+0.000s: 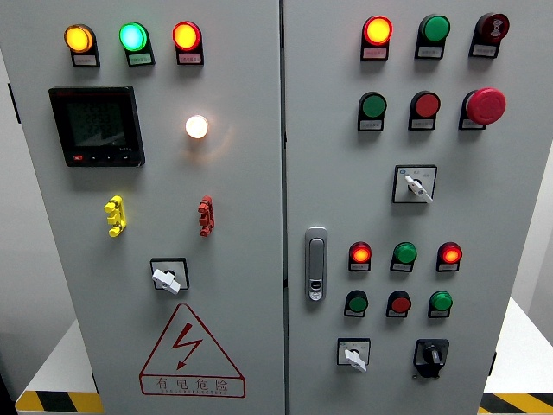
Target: Trip black knob to open circuit
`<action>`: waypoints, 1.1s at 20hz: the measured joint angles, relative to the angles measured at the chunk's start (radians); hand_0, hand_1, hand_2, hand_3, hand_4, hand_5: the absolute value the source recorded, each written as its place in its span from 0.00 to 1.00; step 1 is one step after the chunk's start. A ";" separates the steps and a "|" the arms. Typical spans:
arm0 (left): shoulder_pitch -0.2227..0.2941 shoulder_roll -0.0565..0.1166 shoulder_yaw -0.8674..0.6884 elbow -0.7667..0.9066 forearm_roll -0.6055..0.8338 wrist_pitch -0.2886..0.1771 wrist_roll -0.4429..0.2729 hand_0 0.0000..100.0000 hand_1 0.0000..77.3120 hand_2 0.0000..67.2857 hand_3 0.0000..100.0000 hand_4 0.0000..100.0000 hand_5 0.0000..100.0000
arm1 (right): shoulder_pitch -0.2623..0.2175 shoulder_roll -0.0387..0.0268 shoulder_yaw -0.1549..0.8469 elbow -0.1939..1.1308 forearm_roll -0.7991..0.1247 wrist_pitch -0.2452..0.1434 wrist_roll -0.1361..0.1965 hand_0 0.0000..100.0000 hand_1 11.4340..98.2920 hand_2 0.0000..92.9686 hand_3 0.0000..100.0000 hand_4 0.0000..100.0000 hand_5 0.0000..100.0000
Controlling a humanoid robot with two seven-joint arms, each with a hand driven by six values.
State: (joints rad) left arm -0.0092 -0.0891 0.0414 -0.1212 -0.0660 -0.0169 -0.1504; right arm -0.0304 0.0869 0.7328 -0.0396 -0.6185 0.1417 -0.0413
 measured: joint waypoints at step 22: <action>0.000 0.000 0.000 0.000 0.000 0.000 0.000 0.00 0.04 0.19 0.21 0.07 0.02 | 0.089 0.0333 0.608 -0.083 -0.584 0.126 0.001 0.74 0.24 0.06 0.11 0.05 0.11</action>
State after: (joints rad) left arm -0.0092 -0.0894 0.0414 -0.1212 -0.0660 -0.0169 -0.1502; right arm 0.0582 0.1202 1.3412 -0.1226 -1.2028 0.2672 -0.0401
